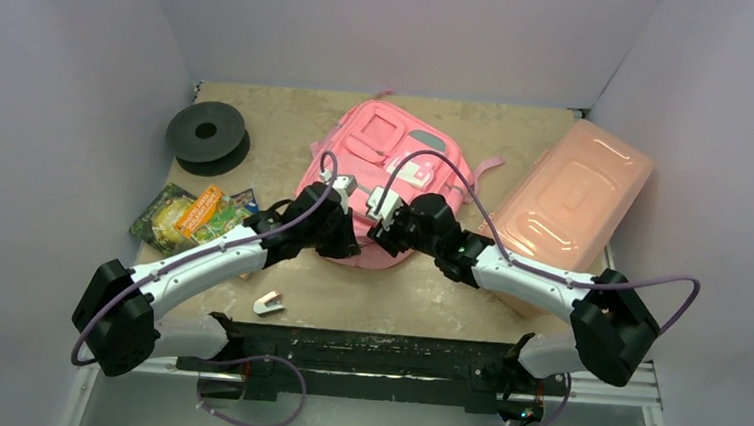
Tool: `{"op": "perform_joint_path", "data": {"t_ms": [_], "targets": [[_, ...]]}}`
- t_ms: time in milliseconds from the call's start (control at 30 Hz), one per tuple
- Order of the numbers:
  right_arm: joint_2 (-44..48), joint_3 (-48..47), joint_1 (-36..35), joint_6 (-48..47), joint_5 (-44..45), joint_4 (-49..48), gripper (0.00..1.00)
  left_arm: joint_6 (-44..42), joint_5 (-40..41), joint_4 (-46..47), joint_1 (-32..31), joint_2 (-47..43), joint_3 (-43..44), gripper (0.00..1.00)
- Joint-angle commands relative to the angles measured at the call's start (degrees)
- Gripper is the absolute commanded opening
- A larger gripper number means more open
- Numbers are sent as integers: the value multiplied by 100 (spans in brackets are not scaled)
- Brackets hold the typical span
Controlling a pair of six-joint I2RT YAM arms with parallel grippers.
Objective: Pack the student bag
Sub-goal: Unzip the student bag at the center of the board.
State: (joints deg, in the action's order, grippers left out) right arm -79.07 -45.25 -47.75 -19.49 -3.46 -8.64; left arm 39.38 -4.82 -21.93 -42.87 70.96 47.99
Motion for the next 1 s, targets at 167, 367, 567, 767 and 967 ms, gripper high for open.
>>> {"op": "perform_joint_path", "data": {"t_ms": [167,367,567,767,967], "targets": [[63,214,-287,355,150,-590,64,203,-139,189,-29,-162,103,0],[197,537,-472,392,433,-833,64,291,-222,178,-48,-238,96,0],[-229,355,-470,589,1183,-1384,35,356,-226,151,-104,-343,-3,0],[-18,619,-458,873,1973,-1491,0,1043,1071,-718,-25,-567,-55,0],[863,1500,174,1246,1638,-1966,0,1365,1509,-1065,1125,-1019,-523,0]]}}
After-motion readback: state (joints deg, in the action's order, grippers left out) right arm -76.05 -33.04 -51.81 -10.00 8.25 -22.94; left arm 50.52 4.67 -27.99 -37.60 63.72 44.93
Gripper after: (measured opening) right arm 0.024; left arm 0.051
